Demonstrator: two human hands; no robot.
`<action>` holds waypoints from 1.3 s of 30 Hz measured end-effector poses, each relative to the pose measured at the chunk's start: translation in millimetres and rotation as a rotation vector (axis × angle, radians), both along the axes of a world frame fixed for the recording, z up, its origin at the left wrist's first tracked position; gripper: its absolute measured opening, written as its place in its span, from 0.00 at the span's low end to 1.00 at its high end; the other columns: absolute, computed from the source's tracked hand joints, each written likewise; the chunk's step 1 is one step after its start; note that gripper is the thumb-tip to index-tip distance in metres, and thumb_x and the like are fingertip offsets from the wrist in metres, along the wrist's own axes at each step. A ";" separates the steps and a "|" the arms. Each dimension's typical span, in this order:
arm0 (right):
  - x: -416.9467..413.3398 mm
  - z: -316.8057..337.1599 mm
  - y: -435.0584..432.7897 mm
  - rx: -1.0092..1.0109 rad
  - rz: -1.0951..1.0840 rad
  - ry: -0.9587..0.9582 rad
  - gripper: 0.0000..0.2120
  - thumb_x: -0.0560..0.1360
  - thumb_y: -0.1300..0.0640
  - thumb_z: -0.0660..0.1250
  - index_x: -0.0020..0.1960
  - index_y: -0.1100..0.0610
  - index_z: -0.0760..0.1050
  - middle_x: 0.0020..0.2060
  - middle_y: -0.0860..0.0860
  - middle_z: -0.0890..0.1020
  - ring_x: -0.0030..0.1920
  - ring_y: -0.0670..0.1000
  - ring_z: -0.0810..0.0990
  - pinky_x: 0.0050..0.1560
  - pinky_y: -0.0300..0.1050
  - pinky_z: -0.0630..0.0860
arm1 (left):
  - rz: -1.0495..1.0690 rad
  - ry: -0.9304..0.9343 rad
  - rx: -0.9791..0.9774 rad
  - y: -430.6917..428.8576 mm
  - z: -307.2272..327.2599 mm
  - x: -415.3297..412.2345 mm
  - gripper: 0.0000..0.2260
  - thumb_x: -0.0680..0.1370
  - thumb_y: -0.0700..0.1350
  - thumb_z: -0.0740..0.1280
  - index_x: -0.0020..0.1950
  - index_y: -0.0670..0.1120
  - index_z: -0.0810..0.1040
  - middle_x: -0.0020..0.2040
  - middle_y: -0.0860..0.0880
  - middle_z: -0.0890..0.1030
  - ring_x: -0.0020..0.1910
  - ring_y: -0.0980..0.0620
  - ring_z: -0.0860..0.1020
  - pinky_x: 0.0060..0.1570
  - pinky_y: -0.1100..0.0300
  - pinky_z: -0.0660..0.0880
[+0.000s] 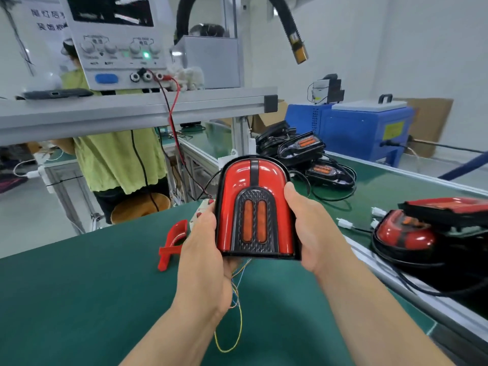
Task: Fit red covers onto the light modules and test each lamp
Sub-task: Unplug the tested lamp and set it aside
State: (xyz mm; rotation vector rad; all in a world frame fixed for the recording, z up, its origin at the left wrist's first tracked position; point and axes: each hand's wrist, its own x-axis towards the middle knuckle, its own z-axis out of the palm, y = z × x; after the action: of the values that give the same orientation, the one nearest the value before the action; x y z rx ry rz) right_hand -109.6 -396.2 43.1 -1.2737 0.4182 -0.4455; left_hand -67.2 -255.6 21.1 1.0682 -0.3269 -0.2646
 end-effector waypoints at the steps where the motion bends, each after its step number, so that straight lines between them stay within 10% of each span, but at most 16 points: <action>1: -2.6 1.8 -4.2 -0.005 -0.016 0.000 0.24 0.81 0.40 0.59 0.56 0.61 0.81 0.46 0.56 0.87 0.44 0.57 0.87 0.38 0.51 0.84 | -0.008 -0.003 0.010 -5.8 1.5 -1.0 0.15 0.84 0.47 0.56 0.57 0.49 0.83 0.52 0.45 0.86 0.46 0.49 0.85 0.38 0.53 0.82; 7: -21.5 10.4 -31.7 -0.024 -0.098 -0.029 0.24 0.81 0.41 0.60 0.55 0.61 0.81 0.48 0.58 0.87 0.46 0.58 0.87 0.38 0.52 0.84 | -0.059 0.019 0.013 -39.0 10.2 -10.9 0.16 0.84 0.49 0.56 0.58 0.50 0.83 0.55 0.44 0.84 0.60 0.40 0.80 0.59 0.38 0.76; 24: -99.5 33.4 -114.0 -0.034 -0.318 -0.104 0.22 0.81 0.39 0.61 0.46 0.54 0.84 0.43 0.54 0.88 0.42 0.55 0.88 0.33 0.49 0.82 | -0.256 -0.024 0.098 -137.5 42.7 -59.5 0.14 0.82 0.50 0.59 0.53 0.48 0.84 0.49 0.45 0.85 0.45 0.51 0.82 0.45 0.53 0.80; 30: -135.6 38.0 -147.9 0.027 -0.433 -0.138 0.19 0.82 0.42 0.60 0.50 0.53 0.83 0.46 0.54 0.87 0.46 0.57 0.87 0.48 0.57 0.82 | -0.373 -0.009 0.101 -179.8 52.4 -84.8 0.13 0.81 0.49 0.60 0.52 0.45 0.83 0.41 0.48 0.83 0.38 0.53 0.81 0.40 0.55 0.79; 36: -174.4 43.5 -177.4 0.094 -0.530 -0.178 0.22 0.82 0.48 0.61 0.36 0.50 0.85 0.38 0.51 0.87 0.38 0.52 0.87 0.31 0.49 0.82 | -0.500 0.026 0.114 -218.0 62.0 -114.1 0.14 0.81 0.47 0.61 0.46 0.47 0.85 0.45 0.43 0.85 0.41 0.48 0.84 0.41 0.49 0.83; 39: -191.8 49.5 -189.8 0.068 -0.589 -0.190 0.16 0.83 0.49 0.59 0.45 0.52 0.82 0.37 0.51 0.87 0.37 0.51 0.87 0.29 0.47 0.81 | -0.554 0.061 0.113 -237.0 68.3 -127.7 0.14 0.82 0.47 0.60 0.46 0.46 0.85 0.45 0.42 0.86 0.41 0.46 0.84 0.44 0.47 0.83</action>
State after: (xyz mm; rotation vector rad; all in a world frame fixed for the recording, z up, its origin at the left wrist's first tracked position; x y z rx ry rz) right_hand -301.5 -586.1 92.7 -1.0173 0.6412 -1.0314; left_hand -194.9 -492.6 89.4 1.0626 -0.5557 -0.8163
